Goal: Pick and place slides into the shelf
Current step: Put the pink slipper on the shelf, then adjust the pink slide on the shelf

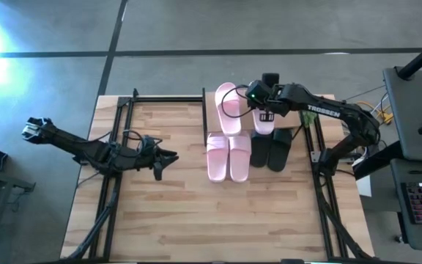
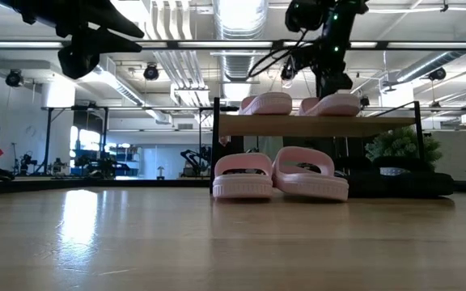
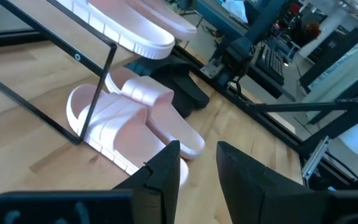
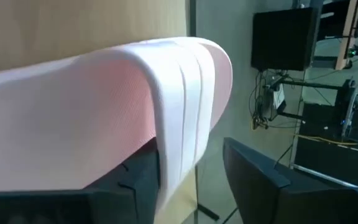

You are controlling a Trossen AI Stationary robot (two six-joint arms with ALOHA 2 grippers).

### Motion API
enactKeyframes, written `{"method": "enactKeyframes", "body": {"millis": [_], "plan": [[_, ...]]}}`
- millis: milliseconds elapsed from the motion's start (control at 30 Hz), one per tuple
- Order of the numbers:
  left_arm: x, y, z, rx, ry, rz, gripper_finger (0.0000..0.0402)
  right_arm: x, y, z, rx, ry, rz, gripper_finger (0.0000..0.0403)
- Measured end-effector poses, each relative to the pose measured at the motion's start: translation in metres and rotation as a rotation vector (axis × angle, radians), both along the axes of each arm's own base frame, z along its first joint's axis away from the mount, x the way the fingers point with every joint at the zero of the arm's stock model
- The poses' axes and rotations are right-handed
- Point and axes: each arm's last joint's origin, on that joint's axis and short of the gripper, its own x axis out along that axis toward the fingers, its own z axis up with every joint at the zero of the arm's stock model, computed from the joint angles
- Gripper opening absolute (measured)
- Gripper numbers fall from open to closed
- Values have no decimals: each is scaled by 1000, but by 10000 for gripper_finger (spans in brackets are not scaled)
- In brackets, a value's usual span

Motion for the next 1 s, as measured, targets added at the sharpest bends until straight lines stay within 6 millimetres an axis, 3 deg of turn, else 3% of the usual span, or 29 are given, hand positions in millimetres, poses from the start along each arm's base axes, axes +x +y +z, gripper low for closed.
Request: {"method": "enactKeyframes", "body": {"millis": [200, 400, 600, 800, 1000], "plan": [[2, 4, 8, -11, -15, -13, 90, -12, 19, 21, -8, -85, -19, 180], [16, 19, 43, 87, -19, -62, 78, -30, 42, 55, 46, -432, -194, 165], [47, 56, 69, 212, 120, -90, 9, -53, 58, 77, 218, -771, -356, 102], [86, 102, 81, 263, 167, -168, 3, -77, 71, 89, 262, -884, -445, 19], [122, 149, 83, 334, 227, -205, 1, -97, 79, 94, 282, -923, -504, 9]]}}
